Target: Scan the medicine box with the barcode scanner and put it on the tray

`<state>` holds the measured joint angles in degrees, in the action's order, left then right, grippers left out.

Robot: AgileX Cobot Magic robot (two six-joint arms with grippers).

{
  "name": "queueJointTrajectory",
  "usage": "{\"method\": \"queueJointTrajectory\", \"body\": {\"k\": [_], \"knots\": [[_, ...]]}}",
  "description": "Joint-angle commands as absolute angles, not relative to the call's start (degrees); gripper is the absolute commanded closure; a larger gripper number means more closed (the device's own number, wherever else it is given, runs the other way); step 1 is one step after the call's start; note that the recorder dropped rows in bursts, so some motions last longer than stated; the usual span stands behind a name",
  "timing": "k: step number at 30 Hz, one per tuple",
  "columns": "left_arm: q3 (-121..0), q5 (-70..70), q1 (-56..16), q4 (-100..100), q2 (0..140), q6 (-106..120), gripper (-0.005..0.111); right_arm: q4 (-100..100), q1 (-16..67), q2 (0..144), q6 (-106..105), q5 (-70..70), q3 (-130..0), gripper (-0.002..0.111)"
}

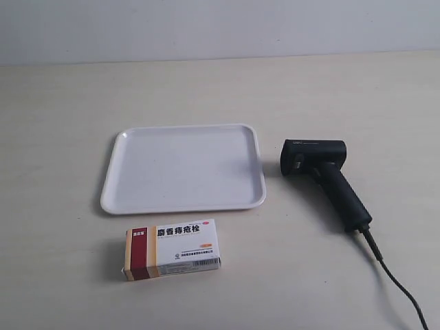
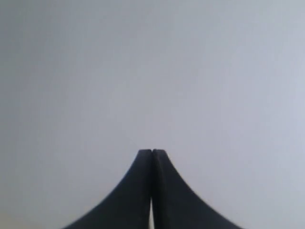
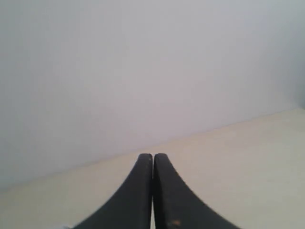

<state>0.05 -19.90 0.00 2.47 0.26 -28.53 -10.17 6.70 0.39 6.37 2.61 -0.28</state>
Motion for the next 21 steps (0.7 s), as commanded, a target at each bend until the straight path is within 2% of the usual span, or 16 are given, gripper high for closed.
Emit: {"method": "queueJointTrajectory", "body": {"k": [1,4,6,7,8,9,11,13,15,18,20,21], "knots": [[-2.73,-31.55,0.09,0.00,4.05,-19.78,0.107,-13.52,6.30,0.00,13.45,-6.22,0.00,0.107],[-8.29,-23.14,0.09,-0.76,15.08,-14.54,0.107,-13.03,6.30,0.00,13.45,-7.01,0.00,0.107],[-13.14,-17.02,-1.07,10.76,30.19,-21.41,0.107,-12.90,6.30,0.00,13.03,-5.97,0.00,0.107],[-15.82,-17.13,-3.62,29.92,41.78,-36.08,0.107,-12.90,6.30,0.00,13.03,-5.35,0.00,0.107],[-17.28,-19.28,-5.72,43.76,47.40,-45.58,0.107,-12.90,6.30,0.00,13.03,-5.22,0.00,0.107],[-21.07,-30.79,-9.86,71.65,58.42,-63.65,0.107,-12.90,6.30,0.00,13.03,-4.88,0.00,0.107],[-28.94,-47.13,-14.71,91.19,71.99,-70.59,0.107,-12.90,6.30,0.00,13.03,-4.64,0.00,0.107],[-31.99,-49.83,-18.98,92.97,81.70,-70.42,0.103,-12.90,6.30,0.00,12.50,-3.90,0.00,0.107],[-31.93,-42.07,-24.56,92.17,88.61,-65.66,0.093,-12.90,6.30,0.00,11.39,-3.47,0.00,0.107],[-31.85,-30.55,-33.44,90.20,94.00,-59.55,0.091,-12.90,6.30,0.00,11.39,-3.09,0.00,0.107],[-31.85,-30.05,-35.26,88.26,95.23,-56.52,0.079,-12.90,6.30,0.00,11.39,-2.96,0.00,0.107],[-31.85,-28.96,-35.42,86.22,95.35,-55.55,0.066,-12.90,6.30,0.00,11.39,-2.96,0.00,0.107]]}}
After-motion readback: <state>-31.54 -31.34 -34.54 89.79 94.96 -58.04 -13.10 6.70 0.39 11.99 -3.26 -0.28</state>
